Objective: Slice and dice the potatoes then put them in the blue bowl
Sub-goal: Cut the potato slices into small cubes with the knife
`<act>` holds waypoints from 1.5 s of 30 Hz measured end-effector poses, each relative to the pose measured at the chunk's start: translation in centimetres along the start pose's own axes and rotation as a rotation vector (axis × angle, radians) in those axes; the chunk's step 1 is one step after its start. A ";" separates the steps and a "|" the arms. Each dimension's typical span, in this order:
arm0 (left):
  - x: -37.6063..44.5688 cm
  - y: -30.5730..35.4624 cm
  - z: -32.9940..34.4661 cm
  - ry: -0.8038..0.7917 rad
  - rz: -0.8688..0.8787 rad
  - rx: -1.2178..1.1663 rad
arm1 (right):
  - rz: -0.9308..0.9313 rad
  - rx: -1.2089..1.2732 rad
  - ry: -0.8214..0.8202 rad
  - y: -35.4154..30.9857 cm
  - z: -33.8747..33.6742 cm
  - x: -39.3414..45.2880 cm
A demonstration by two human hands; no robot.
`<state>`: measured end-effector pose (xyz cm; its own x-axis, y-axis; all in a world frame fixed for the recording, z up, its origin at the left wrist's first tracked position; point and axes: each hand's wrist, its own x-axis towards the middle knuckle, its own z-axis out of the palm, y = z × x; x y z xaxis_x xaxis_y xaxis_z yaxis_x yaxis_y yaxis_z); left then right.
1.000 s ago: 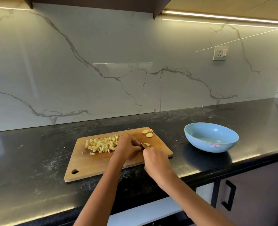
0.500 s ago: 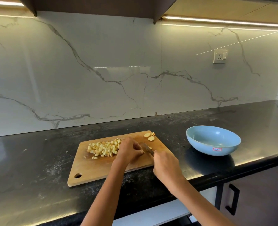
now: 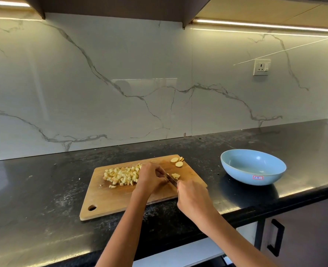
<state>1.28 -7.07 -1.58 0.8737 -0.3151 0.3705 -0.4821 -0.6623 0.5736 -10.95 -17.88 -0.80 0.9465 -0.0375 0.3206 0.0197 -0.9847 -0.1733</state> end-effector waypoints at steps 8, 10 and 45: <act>-0.1 0.1 0.1 0.003 -0.002 0.003 | -0.016 -0.036 -0.047 -0.1 -0.1 0.9; -0.1 0.1 0.0 0.000 0.000 0.003 | -0.025 -0.060 -0.042 0.1 0.3 0.1; 1.0 0.2 0.1 0.281 0.053 -0.099 | -0.039 0.091 0.214 5.6 -0.4 1.0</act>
<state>2.04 -7.58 -1.18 0.8015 -0.1378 0.5820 -0.5430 -0.5756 0.6115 -10.01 -23.51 -1.07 0.8548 -0.0448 0.5169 0.0929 -0.9669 -0.2375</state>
